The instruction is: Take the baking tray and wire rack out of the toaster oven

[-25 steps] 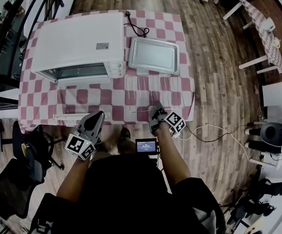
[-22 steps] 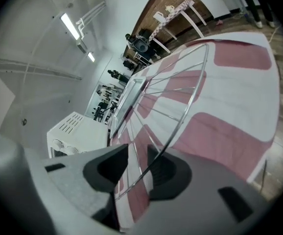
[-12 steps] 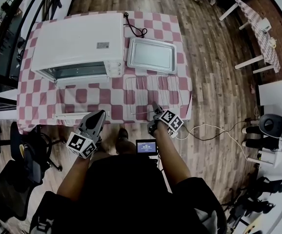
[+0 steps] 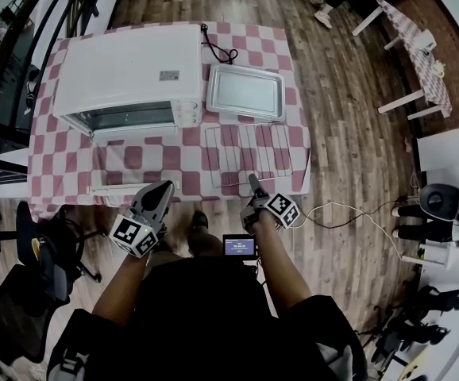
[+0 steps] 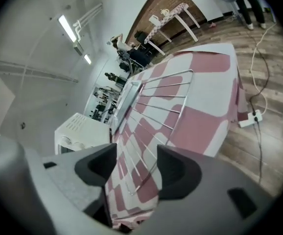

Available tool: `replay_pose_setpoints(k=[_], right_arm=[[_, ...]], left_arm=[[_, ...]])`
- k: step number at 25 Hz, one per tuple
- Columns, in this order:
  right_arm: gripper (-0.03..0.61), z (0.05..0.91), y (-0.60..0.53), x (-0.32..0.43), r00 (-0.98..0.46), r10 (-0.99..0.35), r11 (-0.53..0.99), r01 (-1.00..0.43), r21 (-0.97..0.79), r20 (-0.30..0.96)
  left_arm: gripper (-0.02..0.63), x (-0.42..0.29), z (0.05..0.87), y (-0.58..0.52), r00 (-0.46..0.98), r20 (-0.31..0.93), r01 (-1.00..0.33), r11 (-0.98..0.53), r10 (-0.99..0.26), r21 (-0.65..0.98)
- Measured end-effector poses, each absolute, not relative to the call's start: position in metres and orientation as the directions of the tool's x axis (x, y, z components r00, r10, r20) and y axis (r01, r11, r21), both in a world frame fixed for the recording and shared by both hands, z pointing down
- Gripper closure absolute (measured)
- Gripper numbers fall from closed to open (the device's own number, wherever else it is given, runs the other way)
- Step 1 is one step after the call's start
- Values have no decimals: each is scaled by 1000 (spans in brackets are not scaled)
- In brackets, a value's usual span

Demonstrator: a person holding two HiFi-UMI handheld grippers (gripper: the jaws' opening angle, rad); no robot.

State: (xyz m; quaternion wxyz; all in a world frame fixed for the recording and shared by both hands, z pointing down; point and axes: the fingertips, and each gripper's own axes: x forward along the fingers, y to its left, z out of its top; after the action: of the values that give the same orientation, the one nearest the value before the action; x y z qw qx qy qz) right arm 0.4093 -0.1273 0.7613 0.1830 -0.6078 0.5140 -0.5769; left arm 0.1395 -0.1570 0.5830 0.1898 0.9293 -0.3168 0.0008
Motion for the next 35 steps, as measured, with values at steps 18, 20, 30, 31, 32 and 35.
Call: replay_pose_setpoints(k=[18, 20, 30, 31, 32, 35], right_arm=[[575, 488, -97, 254, -323, -942, 332, -874, -354, -88], [575, 474, -85, 229, -311, -948, 317, -913, -256, -63], [575, 450, -22, 115, -306, -952, 303, -950, 72, -21], [575, 450, -16, 109, -311, -950, 309, -949, 69, -19], [575, 450, -10, 106, -314, -949, 312, -948, 54, -20], [575, 455, 11, 107, -296, -955, 296, -955, 7, -24]], left_arm=[[620, 56, 491, -120, 823, -43, -543, -806, -566, 235], [620, 34, 482, -110, 817, -49, -552, -803, -575, 225], [620, -83, 464, -53, 769, -55, -623, -766, -637, 156], [620, -92, 464, -48, 761, -55, -633, -759, -646, 153], [620, -100, 465, -43, 752, -56, -643, -750, -656, 153], [620, -121, 472, -26, 725, -51, -674, -722, -687, 159]])
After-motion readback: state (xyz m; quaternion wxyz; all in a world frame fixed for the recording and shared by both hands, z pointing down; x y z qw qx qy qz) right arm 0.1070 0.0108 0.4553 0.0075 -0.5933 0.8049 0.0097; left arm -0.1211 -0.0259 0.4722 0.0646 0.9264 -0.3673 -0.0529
